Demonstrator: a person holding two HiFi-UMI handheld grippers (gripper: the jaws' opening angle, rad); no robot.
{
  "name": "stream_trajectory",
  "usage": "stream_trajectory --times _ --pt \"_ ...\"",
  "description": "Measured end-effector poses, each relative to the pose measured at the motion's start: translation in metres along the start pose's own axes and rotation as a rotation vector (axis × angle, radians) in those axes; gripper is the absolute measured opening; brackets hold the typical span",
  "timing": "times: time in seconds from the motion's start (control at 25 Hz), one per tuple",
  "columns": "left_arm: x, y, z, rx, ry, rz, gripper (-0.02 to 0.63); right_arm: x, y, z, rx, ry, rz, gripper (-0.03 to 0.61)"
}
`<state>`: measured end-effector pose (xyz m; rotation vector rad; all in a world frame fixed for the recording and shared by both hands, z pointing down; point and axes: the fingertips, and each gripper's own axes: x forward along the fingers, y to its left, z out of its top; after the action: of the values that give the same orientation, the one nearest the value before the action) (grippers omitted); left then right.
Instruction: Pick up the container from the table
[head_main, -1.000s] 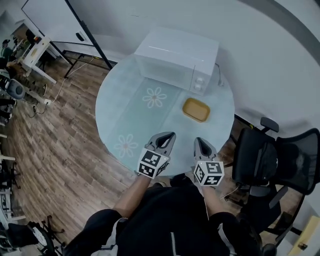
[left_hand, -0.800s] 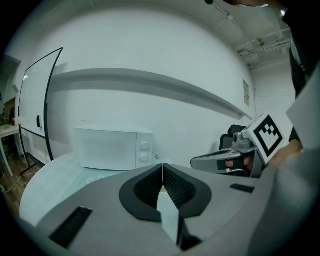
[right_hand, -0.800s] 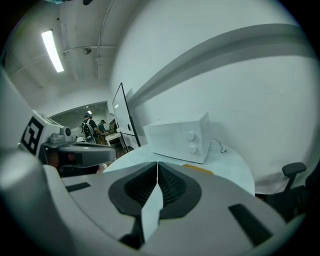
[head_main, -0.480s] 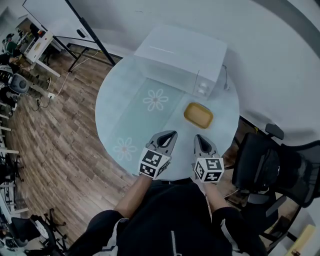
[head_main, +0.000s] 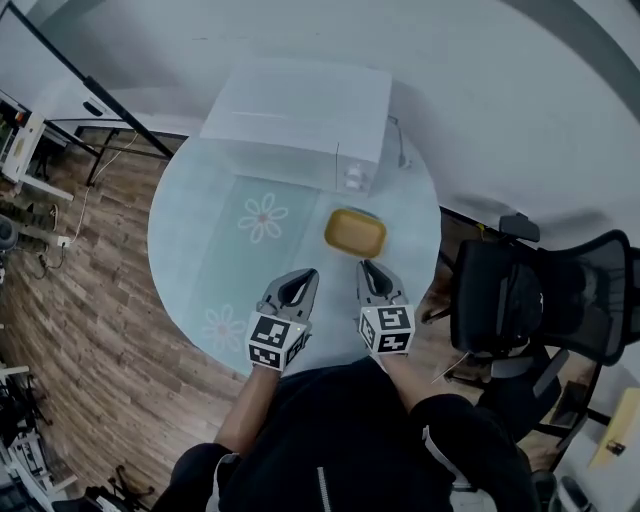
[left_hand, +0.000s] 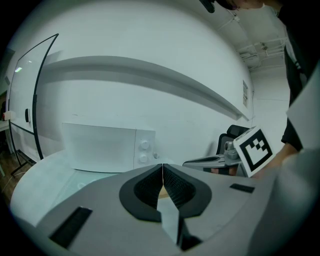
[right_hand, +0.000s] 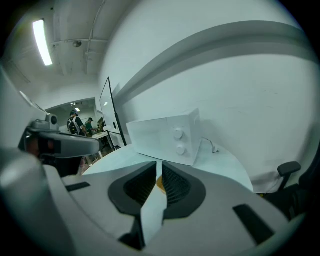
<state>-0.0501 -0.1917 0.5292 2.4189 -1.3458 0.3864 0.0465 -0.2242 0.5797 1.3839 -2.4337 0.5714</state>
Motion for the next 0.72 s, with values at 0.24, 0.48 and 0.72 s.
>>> stream_trajectory --times 0.24,0.48,0.72 --pt "0.002 0.012 -0.008 -0.017 0.014 0.003 0.016 0.025 -0.037 -0.017 0.015 0.061 -0.104 0.085" --pt "0.0 0.026 -0.01 -0.031 0.019 0.01 0.017 0.05 -0.083 -0.039 0.049 0.136 -0.218 0.097" --pt "0.002 0.034 -0.014 -0.047 0.028 0.025 0.017 0.08 -0.122 -0.074 0.104 0.255 -0.276 0.103"
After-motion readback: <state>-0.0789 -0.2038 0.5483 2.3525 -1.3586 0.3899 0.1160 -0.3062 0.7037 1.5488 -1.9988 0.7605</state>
